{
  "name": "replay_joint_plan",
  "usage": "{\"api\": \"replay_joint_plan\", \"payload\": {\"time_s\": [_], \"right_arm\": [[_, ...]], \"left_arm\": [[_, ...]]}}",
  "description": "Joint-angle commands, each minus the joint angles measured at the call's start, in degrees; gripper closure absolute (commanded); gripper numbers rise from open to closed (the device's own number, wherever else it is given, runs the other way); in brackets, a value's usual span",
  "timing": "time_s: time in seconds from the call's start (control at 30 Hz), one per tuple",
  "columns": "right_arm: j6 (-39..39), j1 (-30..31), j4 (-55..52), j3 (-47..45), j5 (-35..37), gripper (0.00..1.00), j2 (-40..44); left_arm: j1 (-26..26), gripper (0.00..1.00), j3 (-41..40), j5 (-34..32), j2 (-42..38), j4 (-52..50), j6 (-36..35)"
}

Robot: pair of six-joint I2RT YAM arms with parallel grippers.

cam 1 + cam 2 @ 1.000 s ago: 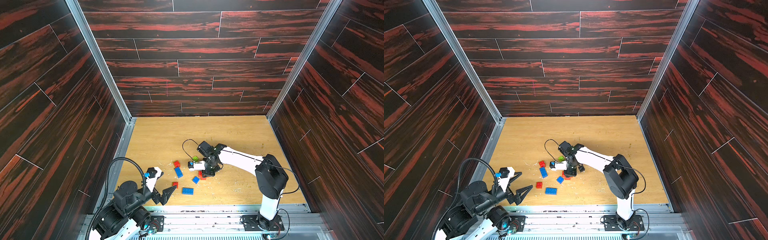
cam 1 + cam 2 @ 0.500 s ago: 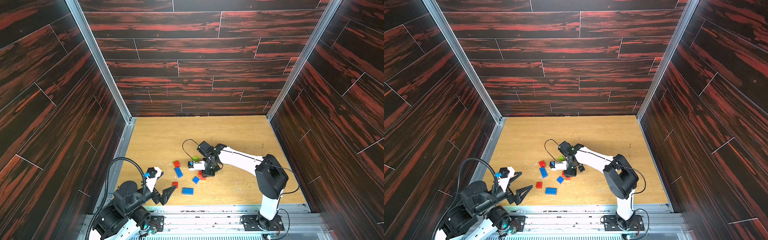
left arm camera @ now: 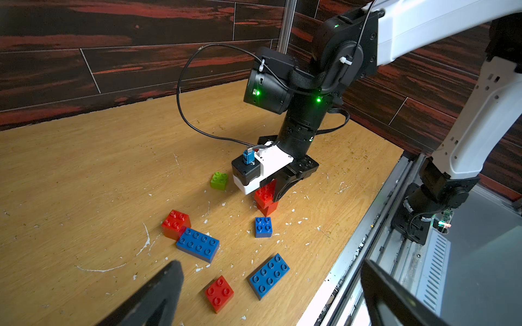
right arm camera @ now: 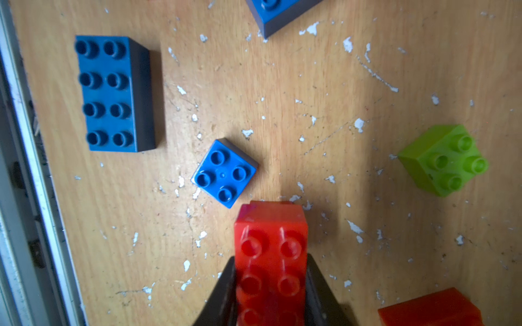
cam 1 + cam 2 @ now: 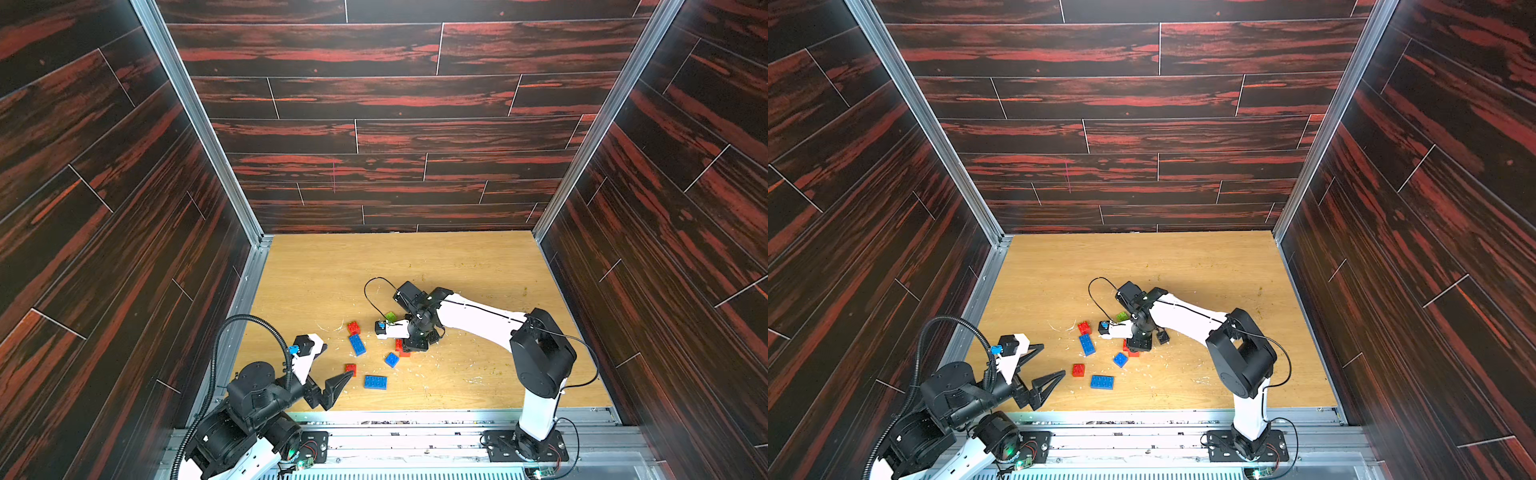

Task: Assemble the letter f with lego
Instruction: Assemble the lego brick with the lego brick.

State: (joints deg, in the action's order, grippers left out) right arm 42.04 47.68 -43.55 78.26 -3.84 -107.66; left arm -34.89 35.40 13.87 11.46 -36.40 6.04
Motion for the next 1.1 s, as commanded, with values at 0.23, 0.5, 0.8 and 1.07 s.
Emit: {"api": "replay_joint_plan", "payload": {"time_s": [0.23,0.5,0.8,1.07], "right_arm": [[-0.37,0.14,-0.32,0.13,1.02,0.79,-0.6],[-0.2,0.32,-0.4,0.59,1.62,0.79,-0.58],[0.04,0.7,-0.66,1.19,2.54,0.79,-0.88],[0.13,0.64,-0.97,1.64,2.52,0.79,-2.56]], "left_arm": [[-0.22,0.0,-0.66,-0.24,-0.2,0.13,0.27],[-0.24,0.0,-0.61,-0.32,-0.18,0.19,0.21],[-0.26,0.0,-0.59,-0.19,-0.13,0.18,0.23],[-0.26,0.0,-0.61,-0.18,-0.28,0.19,0.36]]}}
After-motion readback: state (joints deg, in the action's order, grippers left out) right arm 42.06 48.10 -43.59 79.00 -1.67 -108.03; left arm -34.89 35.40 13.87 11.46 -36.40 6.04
